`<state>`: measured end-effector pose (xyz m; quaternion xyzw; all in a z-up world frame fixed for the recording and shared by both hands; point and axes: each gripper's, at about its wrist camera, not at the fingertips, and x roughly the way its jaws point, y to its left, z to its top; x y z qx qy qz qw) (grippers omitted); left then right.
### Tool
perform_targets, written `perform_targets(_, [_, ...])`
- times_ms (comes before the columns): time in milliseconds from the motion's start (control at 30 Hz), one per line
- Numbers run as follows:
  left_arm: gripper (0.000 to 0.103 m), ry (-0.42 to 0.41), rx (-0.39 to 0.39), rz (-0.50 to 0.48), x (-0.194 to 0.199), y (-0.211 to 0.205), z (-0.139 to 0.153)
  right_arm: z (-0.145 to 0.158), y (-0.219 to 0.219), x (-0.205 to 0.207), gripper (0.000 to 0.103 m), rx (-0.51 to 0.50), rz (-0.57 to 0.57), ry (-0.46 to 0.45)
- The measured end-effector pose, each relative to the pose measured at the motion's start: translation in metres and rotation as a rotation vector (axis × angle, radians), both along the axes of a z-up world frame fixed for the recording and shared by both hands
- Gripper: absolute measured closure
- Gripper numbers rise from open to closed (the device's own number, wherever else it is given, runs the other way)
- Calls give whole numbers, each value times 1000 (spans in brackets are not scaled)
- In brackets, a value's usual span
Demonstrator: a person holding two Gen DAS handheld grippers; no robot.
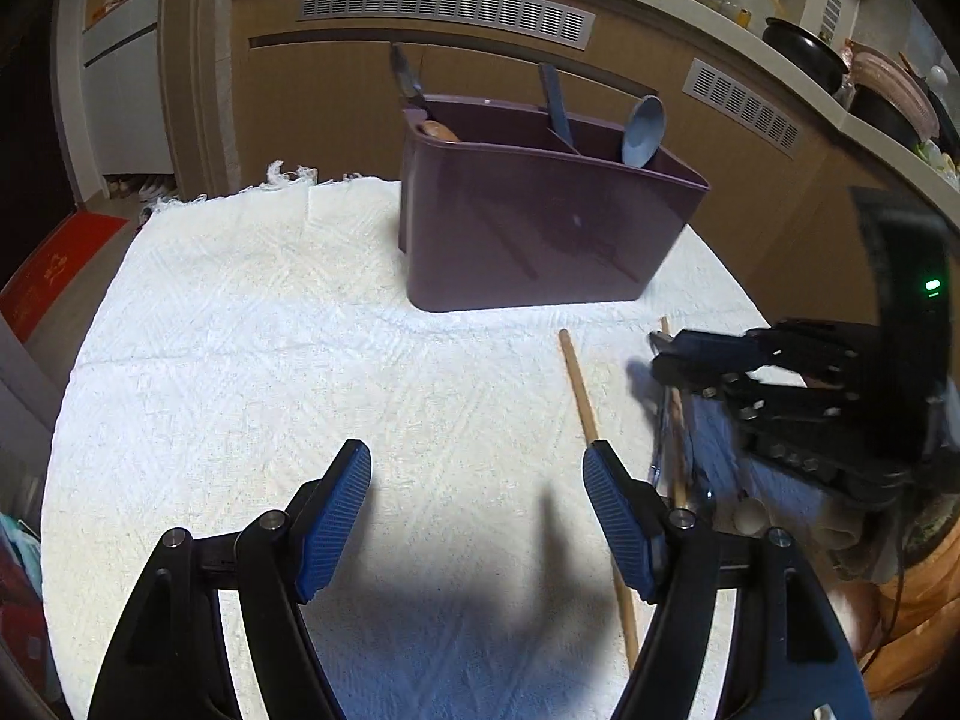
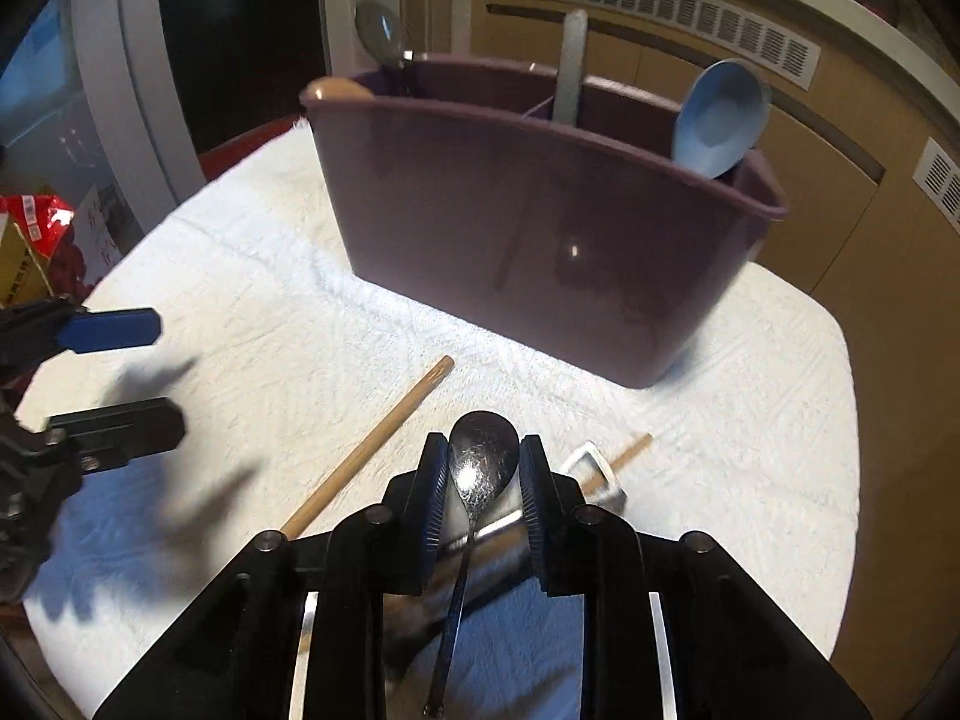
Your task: Organize utensils
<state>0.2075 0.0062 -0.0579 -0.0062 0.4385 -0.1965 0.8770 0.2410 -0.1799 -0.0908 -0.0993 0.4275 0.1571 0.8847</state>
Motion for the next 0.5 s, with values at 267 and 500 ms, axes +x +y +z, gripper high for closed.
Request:
perform_targets(267, [33, -67, 25, -134, -3, -46, 14, 30, -62, -36, 78, 62, -140, -78])
perform_targets(500, [56, -43, 141, -329, 26, -120, 4, 23, -90, -48, 92, 128, -199, -85])
